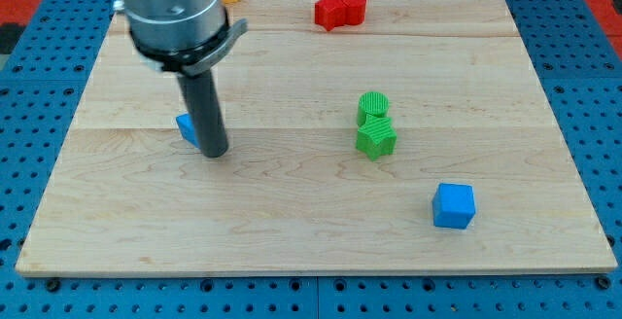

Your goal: Move blue triangle into the red blocks

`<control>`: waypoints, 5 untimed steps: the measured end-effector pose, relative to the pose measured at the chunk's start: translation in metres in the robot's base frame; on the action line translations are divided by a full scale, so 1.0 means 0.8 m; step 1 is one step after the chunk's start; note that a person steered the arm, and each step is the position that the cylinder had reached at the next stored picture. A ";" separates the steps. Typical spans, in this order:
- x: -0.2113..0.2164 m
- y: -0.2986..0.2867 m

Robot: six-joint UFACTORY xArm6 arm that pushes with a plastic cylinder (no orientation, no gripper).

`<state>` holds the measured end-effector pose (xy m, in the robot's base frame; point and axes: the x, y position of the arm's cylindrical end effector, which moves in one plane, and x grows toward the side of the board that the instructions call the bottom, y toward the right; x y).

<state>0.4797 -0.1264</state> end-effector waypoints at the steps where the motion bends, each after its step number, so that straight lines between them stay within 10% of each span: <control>1: 0.000 -0.055; 5: -0.157 0.025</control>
<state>0.3544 -0.1065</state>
